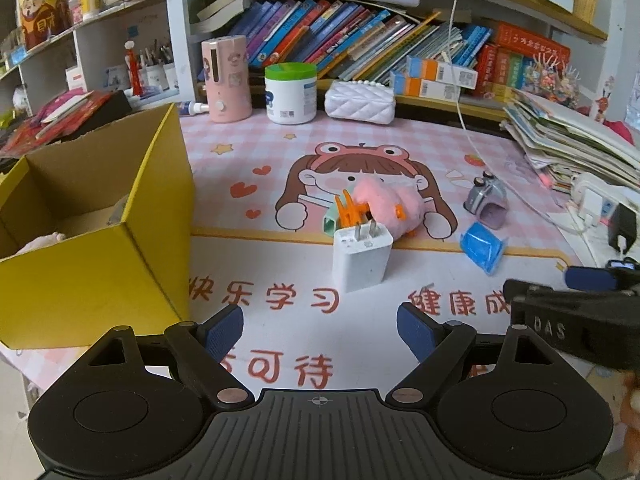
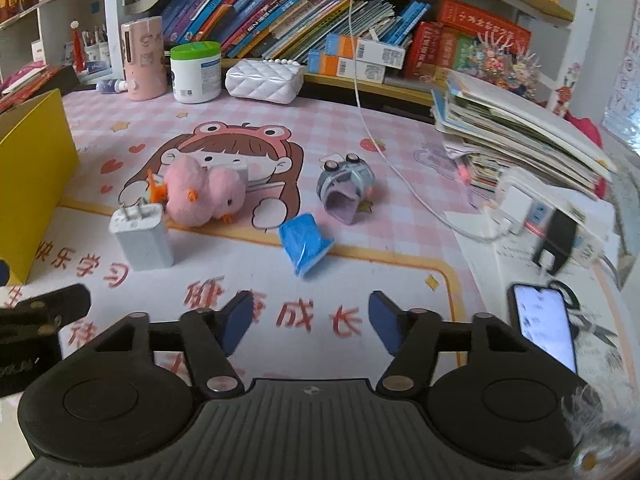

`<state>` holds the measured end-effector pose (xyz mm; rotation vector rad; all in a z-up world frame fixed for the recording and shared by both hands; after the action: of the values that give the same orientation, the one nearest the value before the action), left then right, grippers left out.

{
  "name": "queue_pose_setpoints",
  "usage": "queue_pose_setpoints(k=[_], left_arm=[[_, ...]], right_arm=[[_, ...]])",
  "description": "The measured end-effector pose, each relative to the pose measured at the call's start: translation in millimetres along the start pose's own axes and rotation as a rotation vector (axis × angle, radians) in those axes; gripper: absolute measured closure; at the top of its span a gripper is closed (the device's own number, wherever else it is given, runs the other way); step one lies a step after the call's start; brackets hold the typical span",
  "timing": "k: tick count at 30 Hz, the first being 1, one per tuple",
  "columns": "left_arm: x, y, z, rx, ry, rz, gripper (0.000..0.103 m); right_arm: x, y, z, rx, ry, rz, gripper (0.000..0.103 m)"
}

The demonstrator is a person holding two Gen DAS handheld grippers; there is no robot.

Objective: Organize objects
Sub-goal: 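Reach the right gripper to the small blue cup and grasp it, then grasp the white charger with the left gripper while the right gripper holds the cup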

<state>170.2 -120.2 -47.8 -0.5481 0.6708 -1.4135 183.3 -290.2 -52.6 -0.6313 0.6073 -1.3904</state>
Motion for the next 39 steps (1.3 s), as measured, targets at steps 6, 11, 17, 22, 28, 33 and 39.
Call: queue_pose_setpoints(k=[6,11,17,22,28,33,39], left_arm=[[6,11,5,-0.018,-0.011,0.036,0.017],[12,18,8,-0.033,0.004,0.049,0.017],[15,18,9,-0.027,0.012,0.055,0.017],[13,19,10,-0.03,-0.005,0.06,0.017],[20,24,13,-0.034,-0.012,0.049,0.017],[27,33,15,-0.051,-0.026,0.061,0.018],[38,45,22,-0.045,-0.049,0.083,0.019]], right_arm=[[16,31,20,0.005,-0.014,0.03,0.055],[18,58,34,0.008,-0.08,0.066,0.055],[23,89,37,-0.062,-0.091,0.087,0.063],[23,94,36,-0.073,-0.08,0.116,0.071],[25,79,36,-0.043,-0.061,0.133,0.078],[37,49,38,-0.016,0.011,0.11,0.078],[44,20,29,0.028,0.0,0.062,0.078]])
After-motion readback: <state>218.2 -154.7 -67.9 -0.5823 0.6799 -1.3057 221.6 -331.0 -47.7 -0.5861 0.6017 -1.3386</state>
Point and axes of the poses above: each gripper's, at about its wrist camera, not at the fingertips, and y roughly the way its jaws point, x to its right, z to its top, the point moved 5 cm from there along y, roughly the way its jaws point, and after that the axes turned 8 degrees about z, right-handed, at the moved point
